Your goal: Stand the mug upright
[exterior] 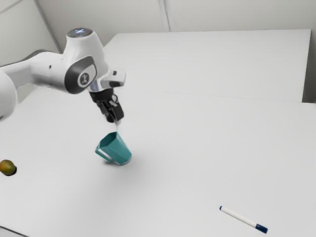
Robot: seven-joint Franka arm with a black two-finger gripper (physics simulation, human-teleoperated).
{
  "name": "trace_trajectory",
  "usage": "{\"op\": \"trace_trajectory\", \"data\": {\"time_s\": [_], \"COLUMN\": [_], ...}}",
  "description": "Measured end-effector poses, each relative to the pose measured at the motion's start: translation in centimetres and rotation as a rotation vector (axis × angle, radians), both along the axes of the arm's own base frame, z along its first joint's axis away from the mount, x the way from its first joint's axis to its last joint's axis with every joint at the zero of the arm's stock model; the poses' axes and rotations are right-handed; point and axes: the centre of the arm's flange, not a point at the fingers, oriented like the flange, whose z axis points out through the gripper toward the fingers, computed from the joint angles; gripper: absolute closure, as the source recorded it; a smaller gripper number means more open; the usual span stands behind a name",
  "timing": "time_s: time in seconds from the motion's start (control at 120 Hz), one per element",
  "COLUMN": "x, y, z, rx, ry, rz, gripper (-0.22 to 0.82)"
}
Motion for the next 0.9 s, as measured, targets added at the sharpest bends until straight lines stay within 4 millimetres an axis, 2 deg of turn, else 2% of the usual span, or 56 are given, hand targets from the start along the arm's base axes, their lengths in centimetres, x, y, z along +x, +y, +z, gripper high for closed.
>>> {"op": "trace_trajectory", "data": {"time_s": [0.258, 0.392, 0.592, 0.9], "x": [0.9, 2.2, 1.9, 1.5], "y": [-0.7, 0.4, 1.8, 0.6], "z": [7.1, 11.2, 12.0, 12.9], "rx": [-0.043, -0.086, -0.078, -0.072], "ry": [-0.014, -0.033, 0.003, 0.024], "rz": [0.085, 0.151, 0.254, 0.306], "gripper": [0.02, 0.01, 0.0, 0.0]}}
